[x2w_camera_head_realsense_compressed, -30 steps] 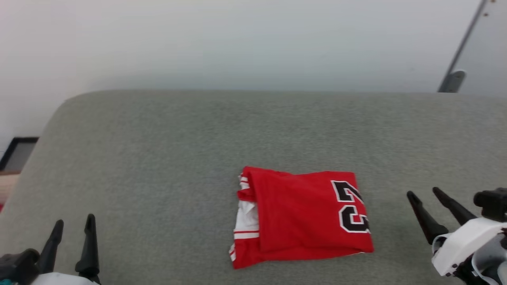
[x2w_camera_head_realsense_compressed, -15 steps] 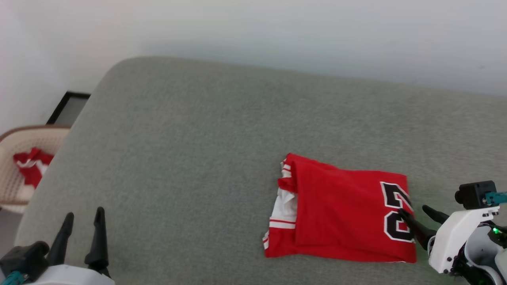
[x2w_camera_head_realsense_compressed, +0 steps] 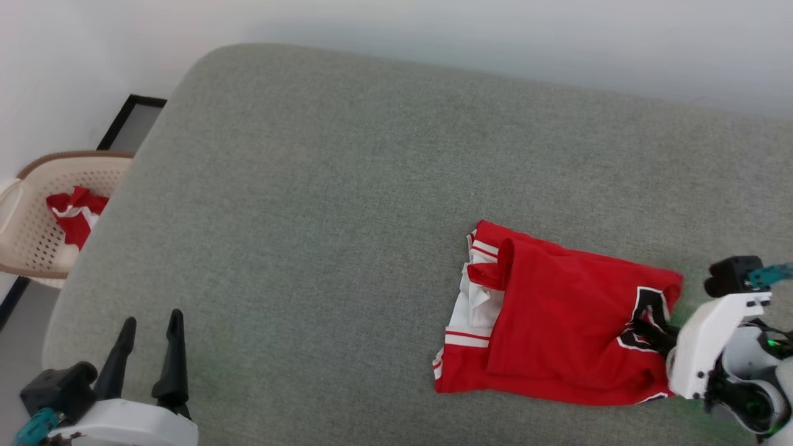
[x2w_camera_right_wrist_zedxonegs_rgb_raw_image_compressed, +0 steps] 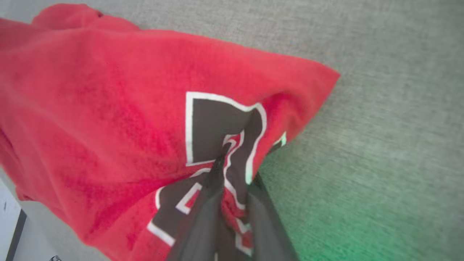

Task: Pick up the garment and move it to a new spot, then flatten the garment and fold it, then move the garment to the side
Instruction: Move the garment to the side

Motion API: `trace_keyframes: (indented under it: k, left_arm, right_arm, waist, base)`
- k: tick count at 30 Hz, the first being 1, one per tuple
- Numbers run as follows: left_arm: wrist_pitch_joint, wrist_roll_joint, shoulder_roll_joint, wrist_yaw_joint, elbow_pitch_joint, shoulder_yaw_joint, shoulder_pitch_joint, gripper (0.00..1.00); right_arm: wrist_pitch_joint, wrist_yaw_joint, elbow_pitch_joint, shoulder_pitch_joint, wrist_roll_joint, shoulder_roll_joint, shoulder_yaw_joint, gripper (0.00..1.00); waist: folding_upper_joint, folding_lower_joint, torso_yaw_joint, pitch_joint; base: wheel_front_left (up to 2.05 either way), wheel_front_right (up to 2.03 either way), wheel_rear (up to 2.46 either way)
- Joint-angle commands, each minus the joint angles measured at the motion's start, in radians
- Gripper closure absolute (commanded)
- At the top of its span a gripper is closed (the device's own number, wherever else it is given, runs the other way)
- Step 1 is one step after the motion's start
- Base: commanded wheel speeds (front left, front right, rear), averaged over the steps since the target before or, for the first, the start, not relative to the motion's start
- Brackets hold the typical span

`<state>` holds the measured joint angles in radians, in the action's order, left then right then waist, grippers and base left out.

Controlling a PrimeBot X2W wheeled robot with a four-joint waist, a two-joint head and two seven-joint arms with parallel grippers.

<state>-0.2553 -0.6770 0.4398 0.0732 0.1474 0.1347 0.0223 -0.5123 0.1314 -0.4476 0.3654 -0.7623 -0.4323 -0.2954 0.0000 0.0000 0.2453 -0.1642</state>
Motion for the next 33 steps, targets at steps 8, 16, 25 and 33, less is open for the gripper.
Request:
trace_keyframes:
  k: [8, 16, 25, 33]
  left_arm:
    - [-0.008, 0.014, -0.011, -0.019, 0.017, -0.005, 0.032, 0.00]
    - [-0.009, 0.038, -0.016, -0.040, 0.017, 0.008, 0.086, 0.00]
    - [-0.009, 0.061, -0.026, -0.064, 0.038, 0.038, 0.171, 0.00]
    - [-0.004, 0.087, -0.032, -0.084, 0.061, 0.072, 0.256, 0.00]
  right_arm:
    - [-0.042, -0.003, 0.039, 0.014, 0.039, -0.030, 0.022, 1.00]
    - [-0.070, -0.002, 0.114, 0.039, 0.072, -0.090, 0.092, 1.00]
    - [-0.059, -0.002, 0.137, 0.095, 0.122, -0.159, 0.166, 1.00]
    - [-0.026, -0.002, 0.108, 0.146, 0.168, -0.211, 0.218, 1.00]
  waist:
    - [0.0000, 0.0000, -0.024, -0.008]
    - [0.0000, 0.0000, -0.090, -0.024]
    - [0.0000, 0.0000, -0.203, -0.056]
    - [0.0000, 0.0000, -0.289, -0.100]
  base:
    - [0.00, 0.00, 0.00]
    - [0.00, 0.00, 0.00]
    - [0.00, 0.00, 0.00]
    - [0.00, 0.00, 0.00]
